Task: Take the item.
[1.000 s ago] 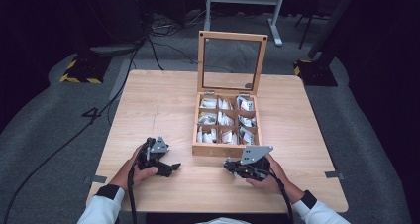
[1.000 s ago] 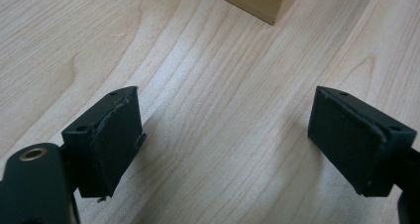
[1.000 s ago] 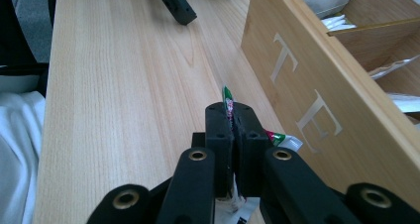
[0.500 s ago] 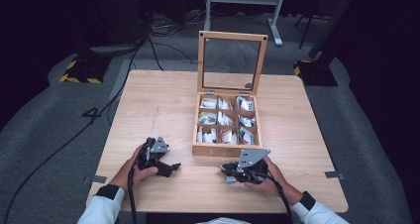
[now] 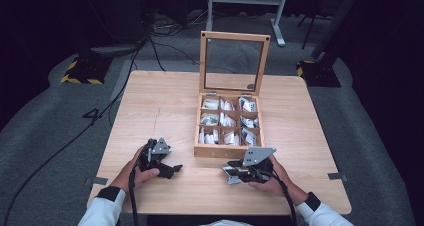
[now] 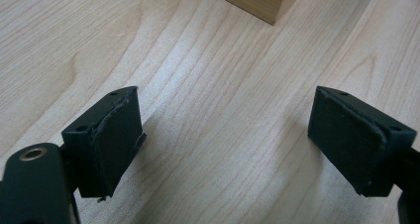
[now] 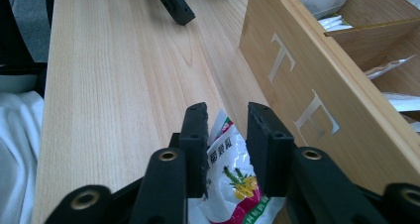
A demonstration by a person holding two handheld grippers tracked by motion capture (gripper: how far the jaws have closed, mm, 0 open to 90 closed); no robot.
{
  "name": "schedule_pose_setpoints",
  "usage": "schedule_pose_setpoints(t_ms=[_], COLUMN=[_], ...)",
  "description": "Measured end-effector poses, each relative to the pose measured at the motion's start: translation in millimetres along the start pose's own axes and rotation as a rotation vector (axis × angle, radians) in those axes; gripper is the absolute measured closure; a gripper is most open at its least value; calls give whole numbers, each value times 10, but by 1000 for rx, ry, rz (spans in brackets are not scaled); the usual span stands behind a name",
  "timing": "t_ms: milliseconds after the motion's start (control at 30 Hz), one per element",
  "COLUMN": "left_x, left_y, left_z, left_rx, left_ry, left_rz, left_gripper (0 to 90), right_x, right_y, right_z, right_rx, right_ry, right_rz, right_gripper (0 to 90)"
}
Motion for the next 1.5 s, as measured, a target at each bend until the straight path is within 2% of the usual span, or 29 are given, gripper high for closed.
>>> schedule_pose_setpoints(t_ms=[200,333,467,567,600,667,700,733,867,900,967,1000,1033,1067,1100,1200,1233,1267,1300,1333,1367,1433,1500], left_x=[-3,-1,6,18,18,56,56,81,101,103,110,146,146,200,226,260,294,294,322,332,349,364,379], left_y=[5,6,14,11,11,3,3,-8,-49,-58,-75,-107,-107,-152,-177,-234,-306,-306,-380,-419,-462,-523,-563], left_z=[6,12,47,66,66,85,85,108,147,157,163,179,179,190,196,204,220,220,233,239,243,233,235], left_rx=[1,8,47,74,74,60,60,48,14,16,23,10,10,-8,-17,-20,-32,-32,-42,-54,-63,-60,-69], left_ry=[-8,-6,-4,0,0,11,11,11,17,7,11,11,11,9,-4,-10,-30,-30,-30,-32,-52,-38,-43], left_rz=[6,4,1,9,9,51,51,57,57,49,41,43,43,57,53,48,31,31,26,29,15,16,9], left_gripper=[139,139,148,163,177,182,183,183,185,186,183,185,185,186,189,194,195,199,198,198,202,204,205], right_x=[-18,-42,-95,-127,-127,-187,-187,-239,-289,-363,-437,-498,-536,-587,-639,-776,-821,-821,-915,-944,-983,-1067,-1141], right_y=[-48,-74,-108,-141,-141,-181,-181,-198,-215,-222,-224,-225,-225,-226,-228,-224,-221,-221,-214,-215,-215,-219,-230], right_z=[71,116,185,248,248,327,327,387,465,529,586,630,659,697,737,832,855,855,892,901,911,934,960], right_rx=[-11,-20,-31,-50,-50,-76,-76,-92,-116,-128,-139,-144,-147,-154,-161,-174,-175,-175,-170,-172,-169,-162,-163], right_ry=[-9,5,35,52,52,81,81,103,103,140,174,205,216,231,246,285,299,299,325,329,337,371,378], right_rz=[19,20,12,5,5,-12,-12,-27,-51,-65,-70,-73,-80,-91,-100,-126,-129,-129,-138,-142,-146,-148,-165], right_gripper=[539,490,404,381,381,372,372,374,374,359,357,356,354,350,349,349,349,349,343,340,335,332,330])
Point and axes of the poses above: each handheld gripper's, and its own axes: z roughly backward along the jaws, y roughly out of its underside, x roughly to its left, the point moved 7 cm from there along -z, roughly forward along the jaws, and after that the axes turned 4 degrees about -z, right-handed, at the moved point
